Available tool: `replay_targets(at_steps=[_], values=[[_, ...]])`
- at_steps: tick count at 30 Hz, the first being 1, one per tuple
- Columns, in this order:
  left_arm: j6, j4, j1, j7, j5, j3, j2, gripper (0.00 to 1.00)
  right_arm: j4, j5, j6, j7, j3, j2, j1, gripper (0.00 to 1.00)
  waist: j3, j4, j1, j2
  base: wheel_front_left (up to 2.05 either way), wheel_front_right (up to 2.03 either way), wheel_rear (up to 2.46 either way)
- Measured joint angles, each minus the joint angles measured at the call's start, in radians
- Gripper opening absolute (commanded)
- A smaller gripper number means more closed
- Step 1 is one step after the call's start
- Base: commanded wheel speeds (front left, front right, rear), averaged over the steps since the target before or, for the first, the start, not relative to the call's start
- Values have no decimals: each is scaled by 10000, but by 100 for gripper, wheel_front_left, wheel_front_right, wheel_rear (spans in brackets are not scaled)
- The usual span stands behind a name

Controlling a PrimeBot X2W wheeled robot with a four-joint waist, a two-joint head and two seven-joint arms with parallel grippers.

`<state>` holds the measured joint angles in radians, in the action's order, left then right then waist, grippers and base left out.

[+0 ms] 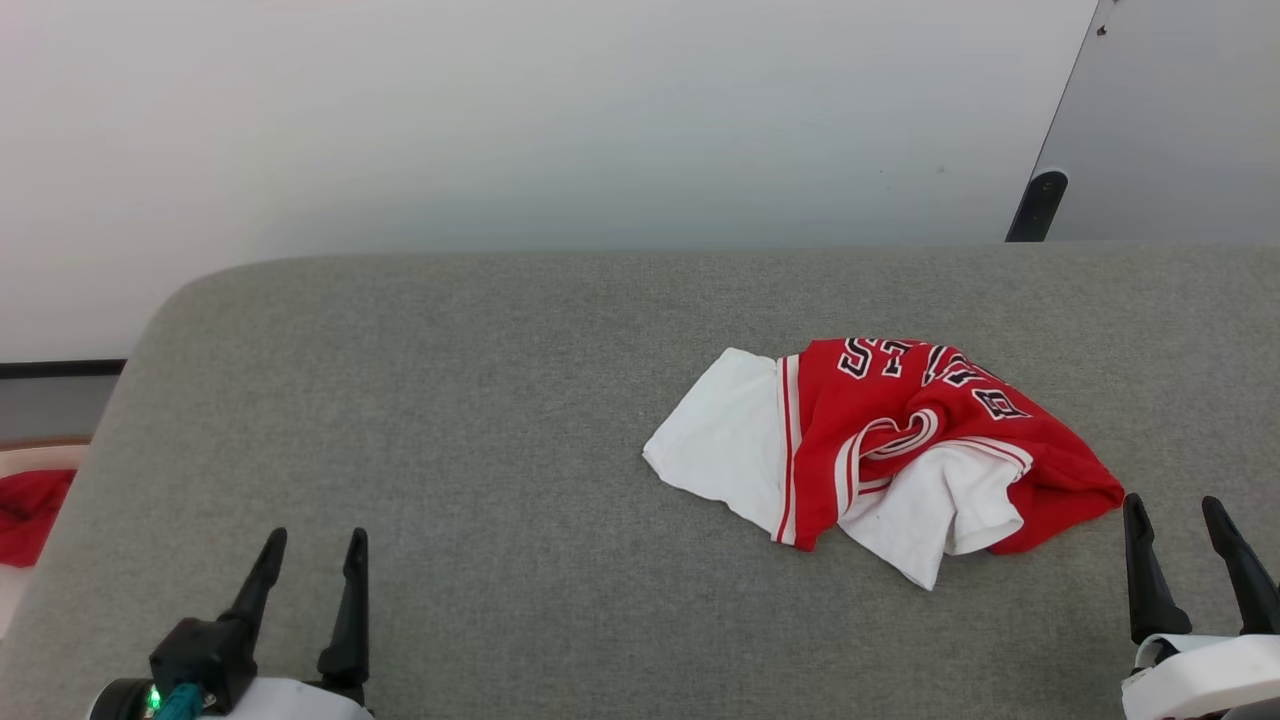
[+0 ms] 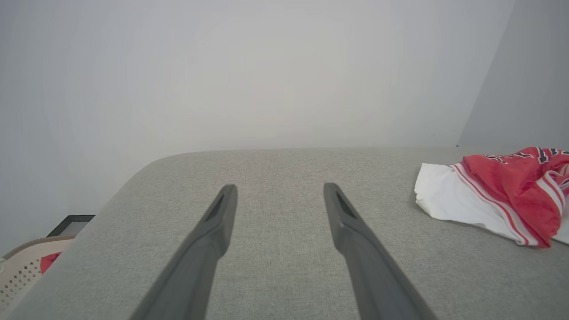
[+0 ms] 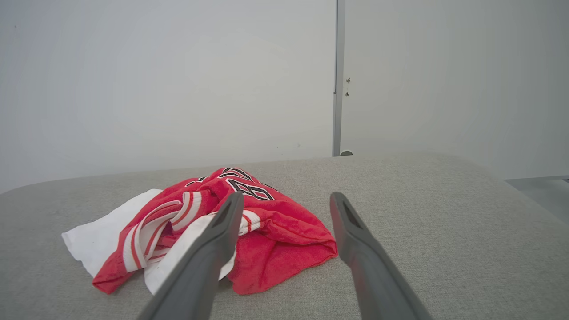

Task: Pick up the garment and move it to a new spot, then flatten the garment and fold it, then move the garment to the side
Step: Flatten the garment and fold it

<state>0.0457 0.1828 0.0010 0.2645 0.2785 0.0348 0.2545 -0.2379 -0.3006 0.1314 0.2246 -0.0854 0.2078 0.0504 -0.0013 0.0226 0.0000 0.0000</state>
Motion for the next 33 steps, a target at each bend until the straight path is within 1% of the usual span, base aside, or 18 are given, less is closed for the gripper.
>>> replay_targets(at_steps=[5, 9, 11, 13, 17, 19, 21, 24, 26, 29, 33], values=[[198, 44, -4, 0, -263, -280, -194, 100, -36, 0, 0, 13, 67, 0, 4, 100, -15, 3, 0, 0, 0, 0, 0], [324, 48, 0, 0, -435, -437, -360, 100, -125, 38, 0, -65, 387, 94, 56, 100, -18, -10, 0, 0, 0, 0, 0], [349, 46, 21, 0, -460, -497, -504, 100, -140, 142, 0, -253, 711, 259, 158, 100, -3, -7, 0, 0, 0, 0, 0], [387, 36, 52, 0, -504, -535, -656, 100, -142, 278, 0, -663, 1250, 594, 278, 100, 43, 20, 0, 0, 0, 0, 0], [485, 50, 25, 0, -568, -546, -936, 100, -29, 245, 0, -1996, 2813, 1519, 686, 100, 230, 141, 0, 0, 0, 0, 0], [525, 98, -10, 0, -583, -581, -1049, 100, 121, 48, 0, -2880, 3733, 2075, 999, 100, 332, 223, 0, 0, 0, 0, 0], [581, 159, -26, 0, -587, -594, -1168, 100, 245, -215, 0, -3860, 4640, 2631, 1272, 100, 426, 318, 0, 0, 0, 0, 0], [650, 211, -126, 0, -614, -579, -1319, 100, 648, -965, 0, -5304, 5898, 3404, 1703, 100, 563, 477, 0, 0, 0, 0, 0], [686, 232, -208, 0, -616, -593, -1406, 100, 926, -1386, 0, -6149, 6339, 3810, 2079, 100, 665, 581, 0, 0, 0, 0, 0], [713, 263, -247, 0, -617, -635, -1536, 100, 1195, -1772, 0, -7281, 6581, 4226, 2541, 100, 821, 743, 0, 0, 0, 0, 0], [775, 286, -424, 0, -640, -648, -1685, 100, 1264, -1937, 0, -8401, 6594, 4322, 2824, 100, 1072, 933, 0, 0, 0, 0, 0]])
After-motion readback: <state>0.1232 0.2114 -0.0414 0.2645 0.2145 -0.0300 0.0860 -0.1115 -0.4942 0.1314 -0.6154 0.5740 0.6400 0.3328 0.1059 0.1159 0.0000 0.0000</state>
